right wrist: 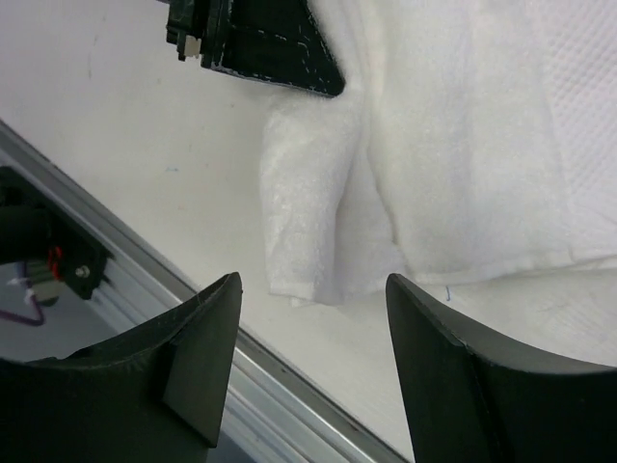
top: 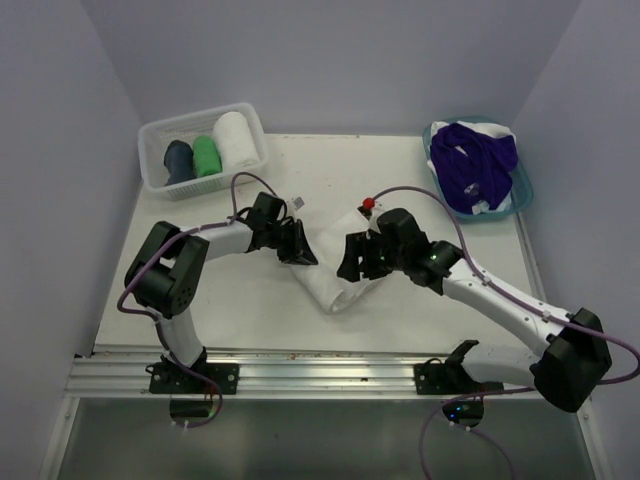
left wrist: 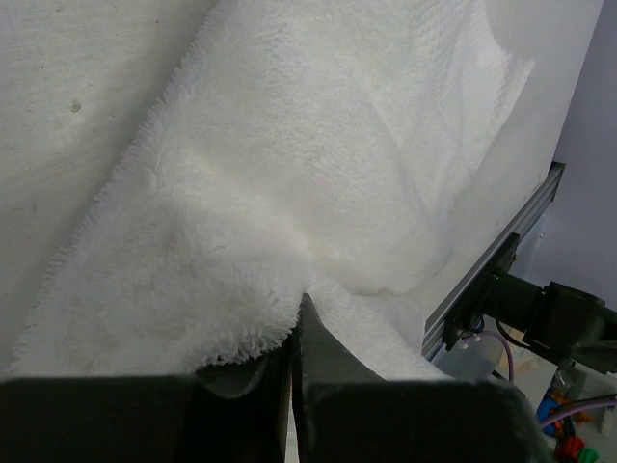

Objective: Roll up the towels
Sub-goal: Roll the towel

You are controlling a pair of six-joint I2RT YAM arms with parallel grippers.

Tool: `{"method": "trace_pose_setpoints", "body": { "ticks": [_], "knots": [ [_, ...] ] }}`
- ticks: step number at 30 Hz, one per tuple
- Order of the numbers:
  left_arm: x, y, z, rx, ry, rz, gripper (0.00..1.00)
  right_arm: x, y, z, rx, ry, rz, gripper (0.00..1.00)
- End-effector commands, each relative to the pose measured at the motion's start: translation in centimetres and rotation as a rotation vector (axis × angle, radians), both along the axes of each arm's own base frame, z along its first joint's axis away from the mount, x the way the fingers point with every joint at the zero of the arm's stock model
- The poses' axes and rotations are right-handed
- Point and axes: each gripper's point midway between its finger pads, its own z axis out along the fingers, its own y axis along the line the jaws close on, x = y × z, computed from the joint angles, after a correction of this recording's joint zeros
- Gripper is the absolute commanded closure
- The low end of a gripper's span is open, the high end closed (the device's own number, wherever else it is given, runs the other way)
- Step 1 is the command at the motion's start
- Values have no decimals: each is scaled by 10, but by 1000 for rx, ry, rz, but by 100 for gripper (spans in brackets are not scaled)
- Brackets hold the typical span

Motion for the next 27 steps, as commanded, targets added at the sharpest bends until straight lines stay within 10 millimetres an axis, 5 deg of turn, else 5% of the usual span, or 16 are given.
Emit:
{"method": "trace_pose_setpoints", "body": {
  "ticks": [1,4,5,8,12,17,27],
  "knots": [
    [-36,47,-59,270,121,8,94,5,-16,8,-224,-175,25,36],
    [-36,48,-60,274,123,9,94,-3,16,20,-268,-266,136,36],
    [-36,48,-60,275,123,10,94,-1,18,5,-354,-259,149,36],
    [-36,48,-62,279,129,11,94,-10,47,5,-425,-335,237,36],
    [-33,47,-61,276,126,14,94,-15,71,-21,-494,-346,298,35],
    [-30,45,-59,273,124,11,94,-7,78,-40,-539,-361,293,34],
    [-29,44,-58,274,126,9,94,10,56,-86,-718,-381,234,27]
  ]
}}
